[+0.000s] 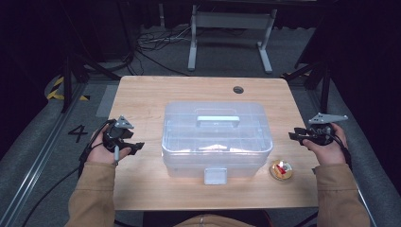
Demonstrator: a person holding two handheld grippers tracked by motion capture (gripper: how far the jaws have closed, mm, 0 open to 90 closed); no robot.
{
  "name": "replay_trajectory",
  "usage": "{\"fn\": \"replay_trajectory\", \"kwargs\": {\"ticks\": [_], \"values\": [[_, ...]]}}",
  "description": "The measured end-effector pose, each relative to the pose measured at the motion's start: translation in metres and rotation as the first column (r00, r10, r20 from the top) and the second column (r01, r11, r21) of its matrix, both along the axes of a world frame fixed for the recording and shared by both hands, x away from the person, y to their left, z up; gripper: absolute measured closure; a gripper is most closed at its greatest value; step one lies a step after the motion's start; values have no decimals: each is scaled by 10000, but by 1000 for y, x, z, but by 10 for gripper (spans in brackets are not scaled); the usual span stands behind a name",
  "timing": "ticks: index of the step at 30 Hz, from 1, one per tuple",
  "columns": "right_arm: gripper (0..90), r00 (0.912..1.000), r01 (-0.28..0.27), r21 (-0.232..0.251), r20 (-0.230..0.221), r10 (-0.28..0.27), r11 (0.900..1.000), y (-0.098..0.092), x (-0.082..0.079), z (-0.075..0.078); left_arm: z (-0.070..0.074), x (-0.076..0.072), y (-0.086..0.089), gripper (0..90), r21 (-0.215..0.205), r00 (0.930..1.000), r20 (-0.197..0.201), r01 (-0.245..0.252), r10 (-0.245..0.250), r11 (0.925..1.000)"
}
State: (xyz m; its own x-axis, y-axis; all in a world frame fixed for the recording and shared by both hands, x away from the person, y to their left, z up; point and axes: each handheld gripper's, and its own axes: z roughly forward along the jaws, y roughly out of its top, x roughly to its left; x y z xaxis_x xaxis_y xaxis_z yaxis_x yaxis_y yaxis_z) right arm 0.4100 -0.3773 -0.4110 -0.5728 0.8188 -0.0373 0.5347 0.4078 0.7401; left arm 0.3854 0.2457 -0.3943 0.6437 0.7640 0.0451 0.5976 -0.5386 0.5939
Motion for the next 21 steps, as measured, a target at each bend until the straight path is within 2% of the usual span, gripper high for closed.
{"fn": "replay_trajectory", "kwargs": {"ticks": [4, 11, 16, 20, 21], "values": [[628, 9999, -149, 129, -54, 149, 9998, 1, -1, -1, 2, -1, -1, 412, -53, 9997, -68, 213, -214, 9998], [620, 9993, -318, 34, -177, 319, 9995, 4, 0, -5, 2, 0, -2, 410, -34, 9994, -128, 336, -337, 9994], [628, 9997, -261, 161, -20, 262, 9995, 3, -3, -1, 8, -4, -1, 413, -368, 9996, -35, 277, -279, 9989], [626, 9995, -299, 138, -100, 301, 9995, 3, -2, -2, 20, -8, -1, 413, -846, 9994, 106, 348, -340, 9958], [624, 9994, -326, 133, -97, 327, 9994, 3, -2, -2, 24, -9, -2, 412, -870, 9986, 172, 515, -502, 9949]]}}
